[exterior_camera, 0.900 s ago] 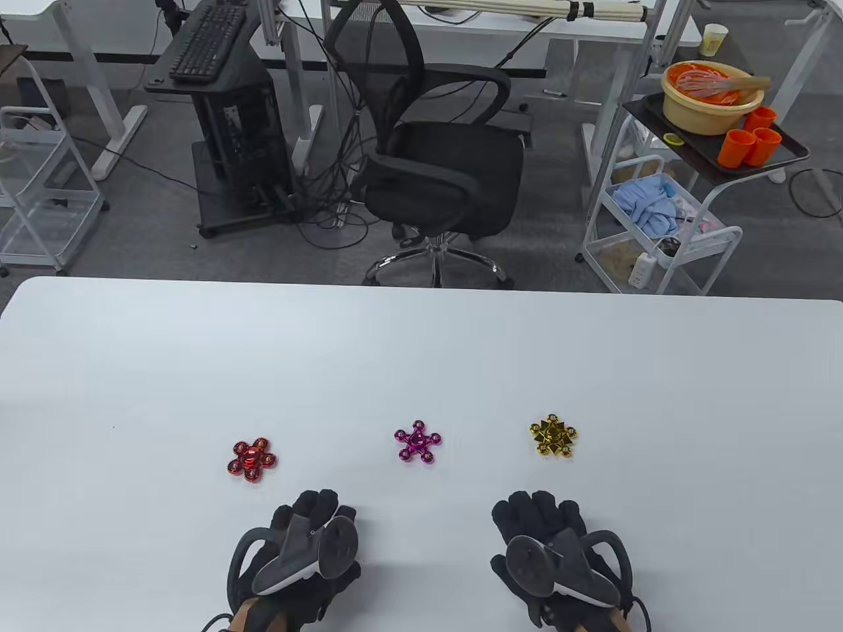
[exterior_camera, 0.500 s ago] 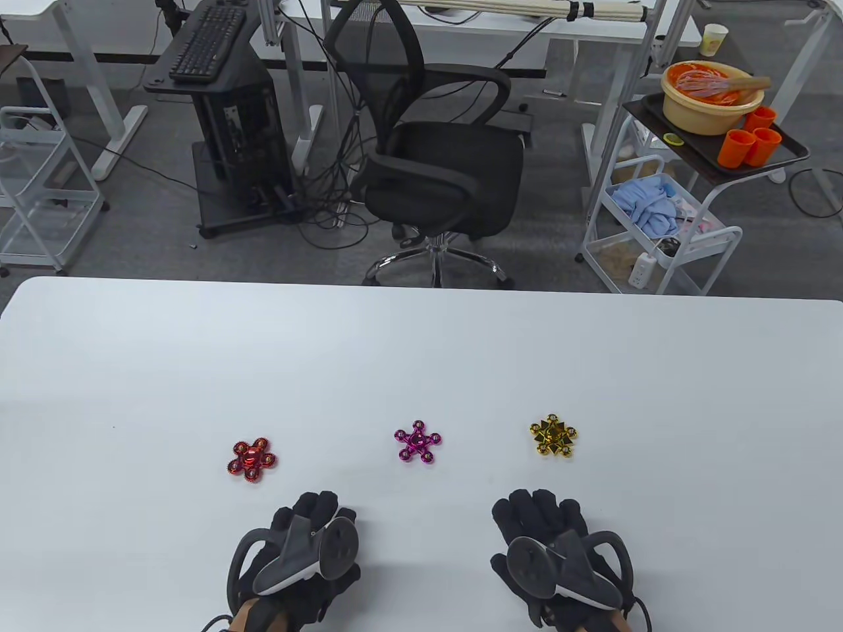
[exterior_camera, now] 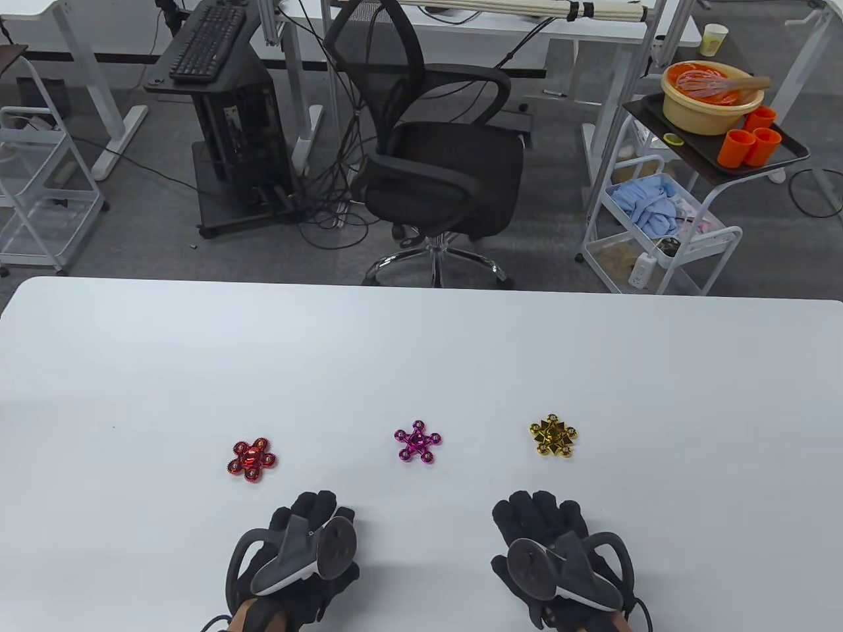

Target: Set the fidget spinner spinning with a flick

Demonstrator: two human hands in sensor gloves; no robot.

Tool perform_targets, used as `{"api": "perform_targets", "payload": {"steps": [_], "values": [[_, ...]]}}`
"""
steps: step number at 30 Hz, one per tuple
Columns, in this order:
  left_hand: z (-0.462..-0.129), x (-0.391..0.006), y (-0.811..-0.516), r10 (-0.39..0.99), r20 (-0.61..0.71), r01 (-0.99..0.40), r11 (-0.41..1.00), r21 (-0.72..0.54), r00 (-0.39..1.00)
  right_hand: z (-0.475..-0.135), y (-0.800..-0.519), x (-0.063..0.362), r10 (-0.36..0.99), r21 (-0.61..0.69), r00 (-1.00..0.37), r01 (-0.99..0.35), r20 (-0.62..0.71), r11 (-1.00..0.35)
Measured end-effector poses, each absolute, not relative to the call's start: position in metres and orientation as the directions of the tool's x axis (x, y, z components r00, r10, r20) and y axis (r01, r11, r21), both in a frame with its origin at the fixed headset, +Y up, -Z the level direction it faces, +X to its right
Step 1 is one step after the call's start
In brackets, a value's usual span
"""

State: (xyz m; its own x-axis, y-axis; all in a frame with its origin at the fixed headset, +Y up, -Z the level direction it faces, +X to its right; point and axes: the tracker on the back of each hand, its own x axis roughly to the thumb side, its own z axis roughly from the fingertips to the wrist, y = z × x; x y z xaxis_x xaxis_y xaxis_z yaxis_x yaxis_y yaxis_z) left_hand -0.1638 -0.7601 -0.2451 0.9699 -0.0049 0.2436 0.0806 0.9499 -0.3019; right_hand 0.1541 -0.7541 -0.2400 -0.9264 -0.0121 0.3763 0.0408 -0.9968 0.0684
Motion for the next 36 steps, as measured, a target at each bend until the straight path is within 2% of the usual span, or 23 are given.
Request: {"api": "perform_targets", "payload": {"steps": [7,11,16,20,26,32,36], "values": [[-0.248,-0.173,-0.758,0.005,0.222,0.061,0.955,-0.289,0.975,-0.239,-0.754,0.155,-0.011,0.07,-0.926,0.041,0.377,-0.997],[-0.256,-0.186,-0.751,0.05,0.175,0.002,0.958,-0.285,0.983,-0.239,-0.755,0.154,-0.021,0.076,-0.922,0.054,0.386,-0.996],[-0.278,-0.21,-0.738,0.061,0.092,-0.037,0.968,-0.248,0.994,-0.24,-0.755,0.153,-0.025,0.076,-0.917,0.061,0.399,-0.995],[-0.309,-0.233,-0.732,0.039,-0.002,-0.039,0.968,-0.248,0.999,-0.24,-0.755,0.154,-0.026,0.078,-0.916,0.062,0.401,-0.995],[-0.354,-0.268,-0.752,0.025,-0.122,-0.068,0.927,-0.37,0.992,-0.24,-0.755,0.152,-0.02,0.093,-0.915,0.062,0.403,-0.994],[-0.374,-0.285,-0.776,0.01,-0.157,-0.079,0.895,-0.44,0.988,-0.24,-0.756,0.152,-0.016,0.099,-0.915,0.06,0.402,-0.993],[-0.38,-0.29,-0.78,0.032,-0.165,-0.104,0.887,-0.449,0.986,-0.24,-0.756,0.151,-0.015,0.106,-0.914,0.063,0.406,-0.992]]}}
